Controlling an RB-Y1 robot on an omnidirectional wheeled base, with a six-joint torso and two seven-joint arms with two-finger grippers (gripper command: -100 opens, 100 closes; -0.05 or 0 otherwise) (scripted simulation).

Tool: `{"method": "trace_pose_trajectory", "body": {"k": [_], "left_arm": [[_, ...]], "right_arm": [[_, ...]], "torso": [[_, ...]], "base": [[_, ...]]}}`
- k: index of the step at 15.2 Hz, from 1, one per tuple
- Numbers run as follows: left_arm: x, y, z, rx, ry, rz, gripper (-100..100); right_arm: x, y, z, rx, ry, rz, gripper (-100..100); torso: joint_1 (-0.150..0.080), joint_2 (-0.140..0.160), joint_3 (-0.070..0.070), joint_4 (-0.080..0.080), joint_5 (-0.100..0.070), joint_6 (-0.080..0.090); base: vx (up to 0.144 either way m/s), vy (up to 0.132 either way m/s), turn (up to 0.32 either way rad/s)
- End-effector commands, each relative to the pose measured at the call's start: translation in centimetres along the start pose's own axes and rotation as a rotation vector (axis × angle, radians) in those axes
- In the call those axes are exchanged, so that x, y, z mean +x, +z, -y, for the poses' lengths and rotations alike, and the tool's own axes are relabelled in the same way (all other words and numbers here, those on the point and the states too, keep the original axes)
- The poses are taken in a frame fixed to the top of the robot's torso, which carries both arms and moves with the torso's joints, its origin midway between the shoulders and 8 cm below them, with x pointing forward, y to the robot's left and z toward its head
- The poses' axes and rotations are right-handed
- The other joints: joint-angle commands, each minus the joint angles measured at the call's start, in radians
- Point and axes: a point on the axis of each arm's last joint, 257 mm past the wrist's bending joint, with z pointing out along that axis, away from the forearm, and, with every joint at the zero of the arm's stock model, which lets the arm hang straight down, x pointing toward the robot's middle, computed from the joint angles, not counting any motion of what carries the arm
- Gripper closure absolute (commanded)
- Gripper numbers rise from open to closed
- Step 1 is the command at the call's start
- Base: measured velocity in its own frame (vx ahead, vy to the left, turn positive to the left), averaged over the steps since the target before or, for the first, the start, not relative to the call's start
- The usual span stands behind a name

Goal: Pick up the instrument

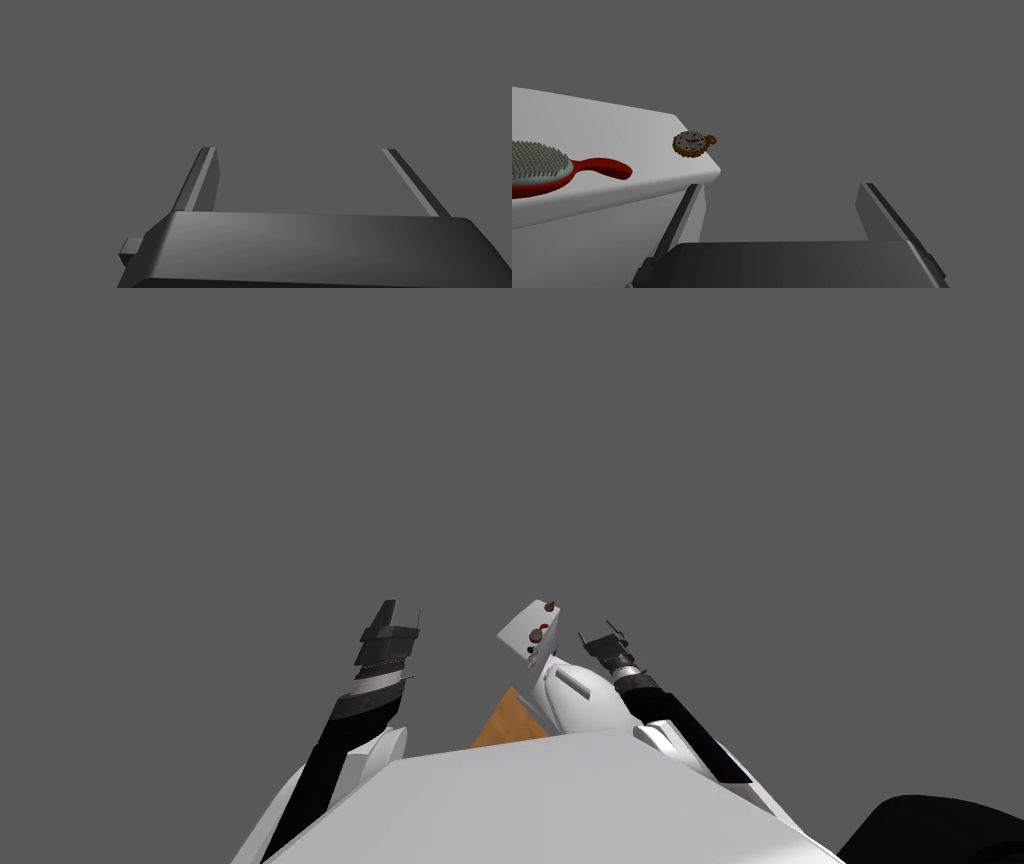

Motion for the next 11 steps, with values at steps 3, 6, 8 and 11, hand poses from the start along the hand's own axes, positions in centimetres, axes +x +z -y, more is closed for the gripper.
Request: {"method": "trace_pose_trajectory", "body": {"k": [3, 6, 8, 11], "left_arm": [[0.0, 0.0, 0.0, 0.000, 0.000, 0.000, 0], [0.0, 0.0, 0.0, 0.000, 0.000, 0.000, 0], [0.0, 0.0, 0.0, 0.000, 0.000, 0.000, 0], [0.0, 0.0, 0.0, 0.000, 0.000, 0.000, 0]], "right_arm": [[-1.6, -0.3, 0.6, 0.027, 0.103, 0.055, -100], [-2.9, -0.6, 1.0, 0.048, 0.167, 0.104, -100], [-4.0, -1.0, 1.3, 0.062, 0.218, 0.146, -100], [-4.2, -1.0, 1.4, 0.063, 0.265, 0.155, -100]], "torso": [[0.000, 0.000, 0.000, 0.000, 0.000, 0.000], [0.000, 0.000, 0.000, 0.000, 0.000, -0.001], [0.000, 0.000, 0.000, 0.000, 0.000, 0.000], [0.000, 0.000, 0.000, 0.000, 0.000, 0.000]], "base": [[0.002, -0.013, 0.164], [0.002, -0.006, 0.148], [0.005, -0.008, 0.162], [0.005, -0.011, 0.087]]}}
